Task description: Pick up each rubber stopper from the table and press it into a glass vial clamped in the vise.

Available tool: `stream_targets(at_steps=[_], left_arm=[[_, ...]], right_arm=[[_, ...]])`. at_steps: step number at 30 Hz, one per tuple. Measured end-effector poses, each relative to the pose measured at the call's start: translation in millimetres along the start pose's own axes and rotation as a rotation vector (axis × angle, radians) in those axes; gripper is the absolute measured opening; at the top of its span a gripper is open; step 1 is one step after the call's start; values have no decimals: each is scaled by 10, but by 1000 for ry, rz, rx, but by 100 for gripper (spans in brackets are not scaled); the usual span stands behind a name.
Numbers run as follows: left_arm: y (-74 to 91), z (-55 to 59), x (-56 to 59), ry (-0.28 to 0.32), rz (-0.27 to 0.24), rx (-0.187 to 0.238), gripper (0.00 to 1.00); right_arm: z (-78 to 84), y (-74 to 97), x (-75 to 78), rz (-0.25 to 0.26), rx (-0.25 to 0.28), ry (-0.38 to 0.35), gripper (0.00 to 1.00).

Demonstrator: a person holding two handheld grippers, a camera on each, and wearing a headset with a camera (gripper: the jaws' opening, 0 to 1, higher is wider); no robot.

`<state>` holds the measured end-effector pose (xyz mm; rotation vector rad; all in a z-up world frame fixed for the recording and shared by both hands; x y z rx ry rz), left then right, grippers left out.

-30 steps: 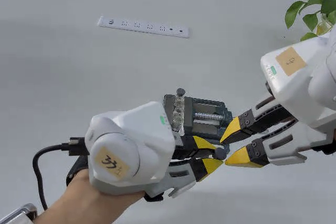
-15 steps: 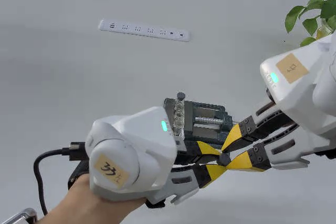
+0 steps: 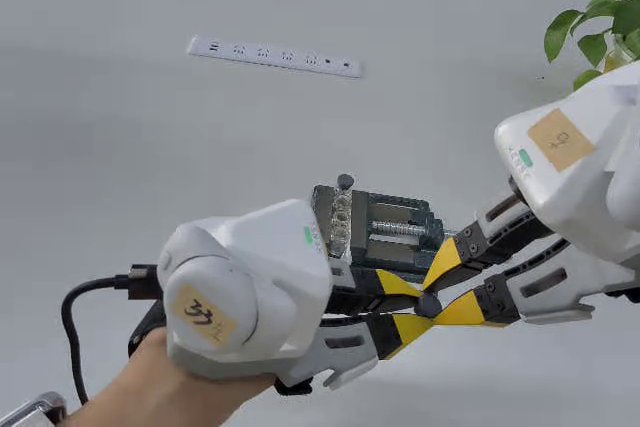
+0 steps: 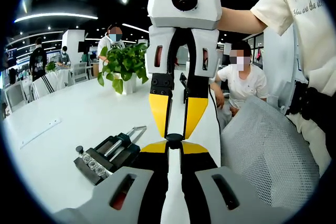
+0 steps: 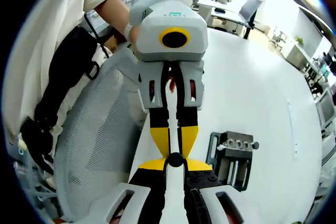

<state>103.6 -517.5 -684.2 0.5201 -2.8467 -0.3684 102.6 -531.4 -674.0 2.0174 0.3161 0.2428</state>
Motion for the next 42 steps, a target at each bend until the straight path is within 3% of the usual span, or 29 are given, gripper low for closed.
stream_targets(at_steps=[16,19,22,28,30,38,42], left_arm=[[-11,38,50,-10,1,-5,6],[-13,78,43,-26,-7,-25,11],[5,77,44,-22,-3,-14,7],[28,111,-4,-9,-24,-27,11],[62,146,-55,-2,-48,-33,15],[279,305,-325,38,-171,-50,48],[379,396,-481,66,-229,-78,61]], right_arm=[[3,-26,-37,-31,1,-43,6],[10,-15,-24,-26,0,-41,6],[28,-4,-5,-22,0,-48,6],[34,-1,-6,-23,-7,-49,6],[36,1,24,-20,-13,-43,6],[33,23,262,-9,-35,-15,6],[54,29,418,-7,-48,9,6]])
Point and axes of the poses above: the centre of the closed fingertips' face, and the gripper's own axes: y roughly backward along the fingers, x roughly to its right, z roughly out of its underside, the point moved 2 cm from there along y, roughly backward along the fingers, and after that the axes turned 6 degrees about y, right-handed, at the moved point
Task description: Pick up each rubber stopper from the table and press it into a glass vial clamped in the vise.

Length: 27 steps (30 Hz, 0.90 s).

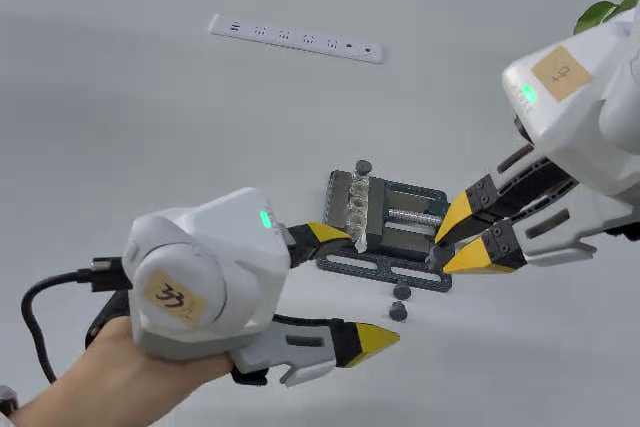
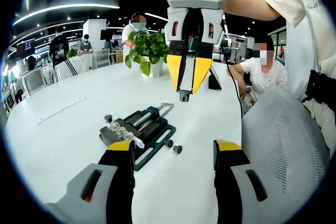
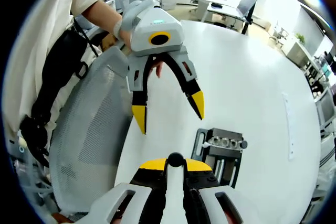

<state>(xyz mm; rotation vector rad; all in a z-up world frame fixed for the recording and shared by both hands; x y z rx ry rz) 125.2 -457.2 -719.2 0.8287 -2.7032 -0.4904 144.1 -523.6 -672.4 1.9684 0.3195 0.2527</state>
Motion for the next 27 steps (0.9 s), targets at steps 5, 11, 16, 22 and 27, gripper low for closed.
stream_targets(at_steps=[5,11,16,22,27], left_arm=[[45,50,-171,19,-51,-13,78],[61,87,-313,48,-92,-21,90],[53,131,-397,62,-118,-32,99],[45,154,-429,72,-131,-34,99],[45,157,-434,74,-135,-33,99]], right_arm=[[6,-19,177,6,-20,37,6],[62,-69,439,5,-45,81,6],[123,-141,668,14,-67,123,6],[194,-266,870,5,-101,154,6],[211,-344,1002,-4,-122,218,6]])
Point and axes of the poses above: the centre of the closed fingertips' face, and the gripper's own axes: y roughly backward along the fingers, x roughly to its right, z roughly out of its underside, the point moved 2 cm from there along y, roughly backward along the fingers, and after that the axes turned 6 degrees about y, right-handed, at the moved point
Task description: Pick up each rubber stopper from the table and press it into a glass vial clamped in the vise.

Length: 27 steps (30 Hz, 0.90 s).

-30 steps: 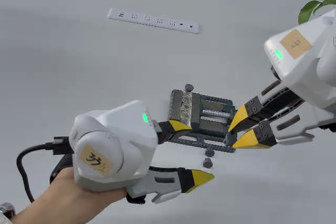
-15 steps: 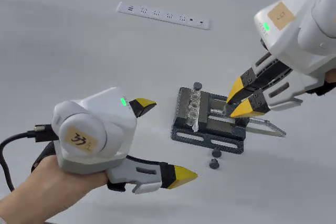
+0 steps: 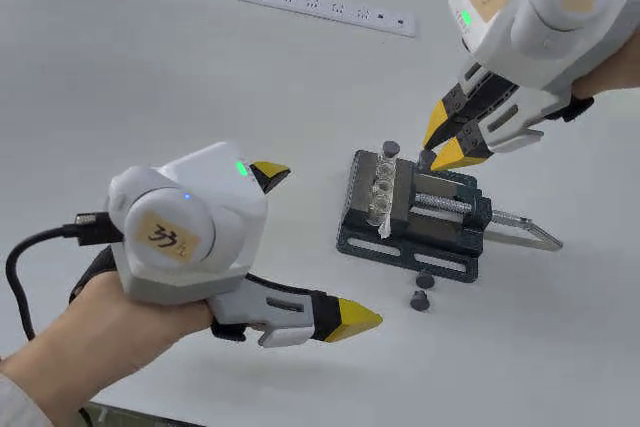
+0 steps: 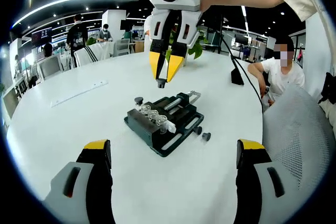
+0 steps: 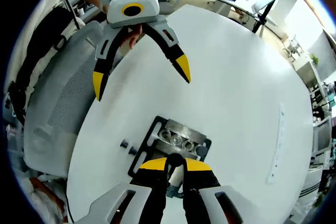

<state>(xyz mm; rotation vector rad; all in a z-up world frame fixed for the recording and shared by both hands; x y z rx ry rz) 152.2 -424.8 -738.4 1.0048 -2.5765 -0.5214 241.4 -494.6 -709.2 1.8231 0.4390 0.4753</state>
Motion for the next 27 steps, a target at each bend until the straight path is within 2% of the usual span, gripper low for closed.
stream_targets(at_steps=[4,10,13,17,27], left_arm=[[11,1,-11,5,-7,2,98],[34,35,-52,14,-18,-1,97],[44,38,-53,17,-22,-1,97],[60,75,-88,23,-28,-2,96],[86,148,-109,41,-33,-9,95]], right_arm=[[-14,-64,58,-11,7,53,6],[16,-164,110,-18,-14,160,6],[-26,-198,118,-26,0,184,5],[-53,-256,130,-30,-10,206,5],[-11,-368,161,-45,-36,223,5]])
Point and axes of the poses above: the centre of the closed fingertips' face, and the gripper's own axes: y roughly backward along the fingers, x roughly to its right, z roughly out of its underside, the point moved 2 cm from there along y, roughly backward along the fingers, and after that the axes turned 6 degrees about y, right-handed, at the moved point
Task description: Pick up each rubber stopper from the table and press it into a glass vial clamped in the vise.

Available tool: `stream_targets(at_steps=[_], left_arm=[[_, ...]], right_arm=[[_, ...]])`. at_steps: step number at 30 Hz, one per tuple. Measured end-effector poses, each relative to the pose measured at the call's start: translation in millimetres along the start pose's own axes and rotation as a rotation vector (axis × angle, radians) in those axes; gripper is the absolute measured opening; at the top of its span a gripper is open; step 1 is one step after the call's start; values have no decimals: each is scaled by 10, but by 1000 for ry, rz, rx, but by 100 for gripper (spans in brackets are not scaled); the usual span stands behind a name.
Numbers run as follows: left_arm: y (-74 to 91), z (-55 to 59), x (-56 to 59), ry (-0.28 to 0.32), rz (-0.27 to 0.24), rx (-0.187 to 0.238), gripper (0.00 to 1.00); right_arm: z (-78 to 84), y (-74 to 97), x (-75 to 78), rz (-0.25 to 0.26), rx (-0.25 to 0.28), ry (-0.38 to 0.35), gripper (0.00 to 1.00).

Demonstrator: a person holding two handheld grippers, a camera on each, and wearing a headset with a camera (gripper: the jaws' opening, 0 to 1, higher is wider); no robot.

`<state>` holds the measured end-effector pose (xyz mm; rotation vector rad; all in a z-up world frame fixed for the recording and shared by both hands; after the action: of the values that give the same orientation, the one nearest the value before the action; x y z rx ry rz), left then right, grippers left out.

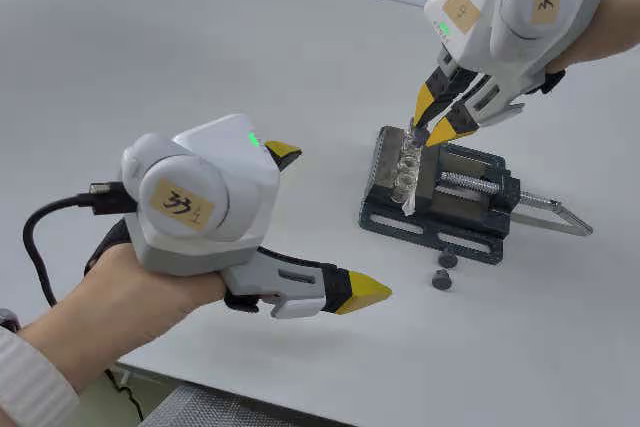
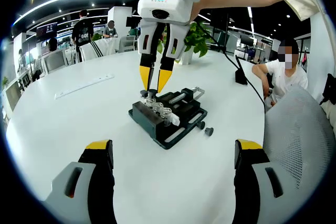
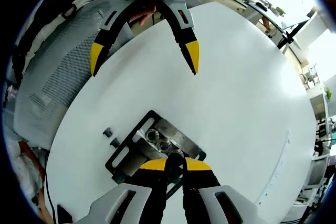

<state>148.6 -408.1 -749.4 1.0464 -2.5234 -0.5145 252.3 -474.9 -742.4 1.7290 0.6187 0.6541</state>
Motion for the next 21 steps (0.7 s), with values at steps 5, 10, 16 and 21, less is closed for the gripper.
stream_targets(at_steps=[5,10,16,21], left_arm=[[1,1,-6,4,-1,2,95],[-3,-3,-15,6,0,4,94],[-9,2,-6,10,1,3,94],[-6,14,-7,15,2,1,93]], right_arm=[[11,-16,11,-9,-9,0,5],[14,-20,10,-13,-14,2,5],[20,-38,2,-24,-28,4,5],[-8,-51,-14,-32,-31,5,5]])
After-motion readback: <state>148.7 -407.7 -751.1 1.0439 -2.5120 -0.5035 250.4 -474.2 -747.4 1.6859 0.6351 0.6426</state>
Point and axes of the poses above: the centre of the closed fingertips' face, and the gripper's own axes: y roughly backward along the fingers, x roughly to its right, z roughly out of its underside, the point moved 2 cm from there along y, roughly backward along the fingers, and after that the axes turned 6 degrees about y, right-handed, at the moved point
